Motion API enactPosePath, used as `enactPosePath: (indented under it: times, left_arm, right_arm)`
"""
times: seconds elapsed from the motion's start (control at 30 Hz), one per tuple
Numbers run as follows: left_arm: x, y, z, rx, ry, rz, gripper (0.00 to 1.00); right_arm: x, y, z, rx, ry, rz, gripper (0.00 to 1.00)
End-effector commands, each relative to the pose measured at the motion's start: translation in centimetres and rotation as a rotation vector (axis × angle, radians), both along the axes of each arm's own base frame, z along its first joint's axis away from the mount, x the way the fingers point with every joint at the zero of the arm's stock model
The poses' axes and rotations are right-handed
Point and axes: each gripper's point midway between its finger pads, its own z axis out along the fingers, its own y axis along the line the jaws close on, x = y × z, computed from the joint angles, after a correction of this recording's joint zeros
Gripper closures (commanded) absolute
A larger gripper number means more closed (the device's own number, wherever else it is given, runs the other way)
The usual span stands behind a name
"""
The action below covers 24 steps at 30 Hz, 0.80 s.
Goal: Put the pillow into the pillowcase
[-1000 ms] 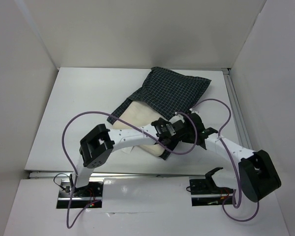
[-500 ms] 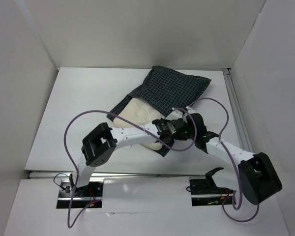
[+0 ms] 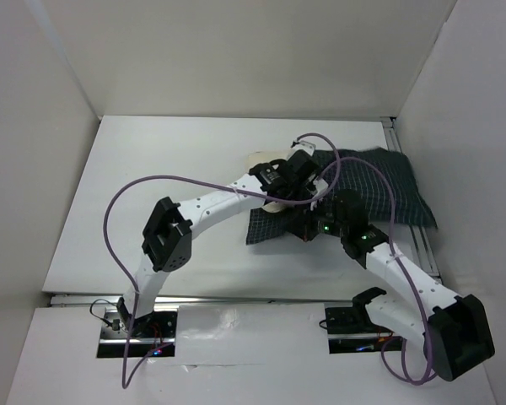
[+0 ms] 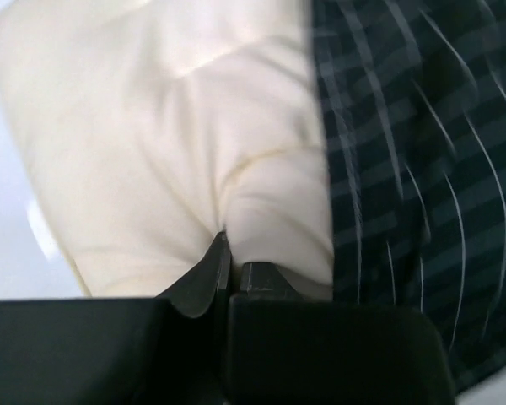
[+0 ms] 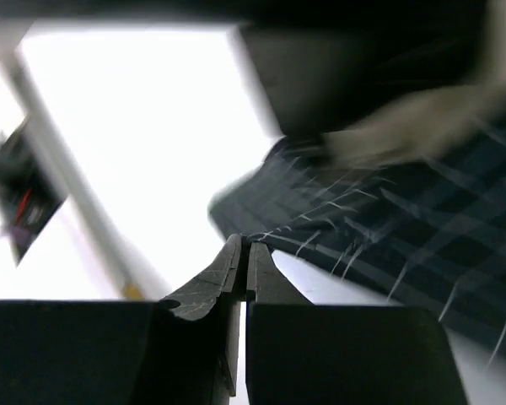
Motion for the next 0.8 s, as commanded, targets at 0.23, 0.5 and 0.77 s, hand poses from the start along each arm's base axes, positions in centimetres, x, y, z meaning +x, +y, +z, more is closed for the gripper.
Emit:
enactPosePath:
  times: [0.23,0.5,0.77]
  left_arm:
    - [1.4,-5.6,1.4,-0.275,-0.036,-0.081,1.0]
    - [-0.8,1.0,0.6,-0.246,0.074,-0.113,0.28]
    - [1.2,13.3,7.4,-0.323,-0.057,0.126,0.0]
  right_arm:
    - [-5.0,3.7,3.0,0.109,-0.012,0.402,1.0]
    - [-3.6,3.1,2.8,0.064,0.031,0.29,0.12]
    - [3.5,-1.2,5.6,-0.056,0.049,-0.231,0.0]
